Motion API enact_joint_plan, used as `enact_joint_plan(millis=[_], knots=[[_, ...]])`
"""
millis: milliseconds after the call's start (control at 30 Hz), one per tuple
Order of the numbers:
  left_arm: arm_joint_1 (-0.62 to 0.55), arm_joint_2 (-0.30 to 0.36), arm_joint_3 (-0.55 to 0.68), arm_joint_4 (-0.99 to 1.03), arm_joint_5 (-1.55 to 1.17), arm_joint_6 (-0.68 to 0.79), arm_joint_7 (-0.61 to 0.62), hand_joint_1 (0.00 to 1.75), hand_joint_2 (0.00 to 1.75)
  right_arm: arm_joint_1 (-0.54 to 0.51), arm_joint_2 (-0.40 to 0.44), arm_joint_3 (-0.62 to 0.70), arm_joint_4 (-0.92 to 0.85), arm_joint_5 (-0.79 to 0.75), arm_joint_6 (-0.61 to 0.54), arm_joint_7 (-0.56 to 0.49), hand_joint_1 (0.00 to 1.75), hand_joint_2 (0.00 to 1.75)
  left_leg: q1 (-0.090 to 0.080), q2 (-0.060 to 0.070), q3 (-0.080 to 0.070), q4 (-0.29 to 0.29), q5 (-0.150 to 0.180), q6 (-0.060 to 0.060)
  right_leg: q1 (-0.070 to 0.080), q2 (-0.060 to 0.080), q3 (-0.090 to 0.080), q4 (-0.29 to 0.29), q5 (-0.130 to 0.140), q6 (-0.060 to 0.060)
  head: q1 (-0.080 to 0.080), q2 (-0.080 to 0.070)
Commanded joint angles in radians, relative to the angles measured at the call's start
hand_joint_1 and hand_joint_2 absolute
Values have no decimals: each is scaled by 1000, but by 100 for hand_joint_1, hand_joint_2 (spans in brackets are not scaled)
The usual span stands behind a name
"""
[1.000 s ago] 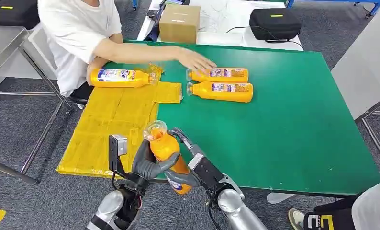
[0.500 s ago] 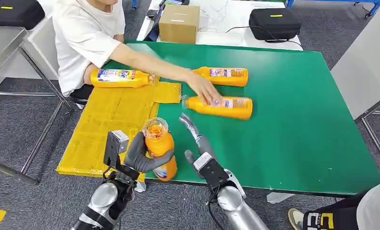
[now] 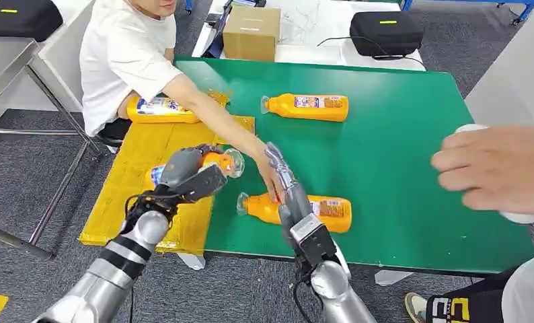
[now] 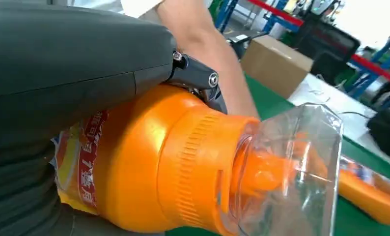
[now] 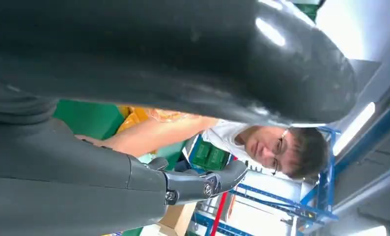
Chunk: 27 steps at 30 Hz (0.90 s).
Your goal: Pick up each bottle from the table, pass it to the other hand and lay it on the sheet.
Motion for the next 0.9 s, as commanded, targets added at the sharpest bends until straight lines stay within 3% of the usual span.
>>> enact_joint_plan(millis=[33, 300, 400, 600, 733, 767, 900], knots=[[-95, 7, 3, 154, -2, -11, 2, 175, 175, -9, -7, -28, -8, -5, 6, -1, 0, 0, 1, -1, 4, 0, -2, -2, 1, -1, 4, 0, -2, -2, 0, 0], [-108, 11, -8, 166, -21, -25, 10, 175, 175, -5, -7, -38, -7, -11, 4, -3, 0, 0, 1, -1, 1, 0, -1, -1, 1, -1, 2, 0, -1, -2, 0, 0], [-174, 43, -63, 253, -130, -54, 71, 175, 175, 5, 3, -58, -2, -23, 5, -5, 0, 0, 1, -1, 1, 1, -1, -2, 1, -1, 2, 0, -1, -2, 0, 0], [-351, 34, -84, 600, -267, -88, 169, 175, 175, 0, 16, -58, 21, -42, 20, -13, 0, 0, 1, -1, 1, 1, 0, -1, 1, -2, 2, 0, -1, -2, 0, 0], [-367, 32, -22, 690, -251, -88, 226, 175, 175, -13, 22, -45, 48, -46, 23, -15, 0, 0, 2, 1, 3, 0, -1, -2, 2, 1, 3, 0, -1, -2, 0, 0], [-372, 34, -80, 727, -313, -166, 249, 175, 175, -18, 26, -43, 61, -49, 27, -13, 0, 0, 1, 1, 2, 0, -1, -2, 1, 1, 2, 0, -1, -2, 0, 0], [-338, 14, -86, 735, -331, -153, 253, 175, 175, -31, 34, -35, 98, -58, 28, -18, 0, 0, 1, 2, 4, -1, -1, -2, 1, 2, 4, -1, -1, -2, 0, 0]])
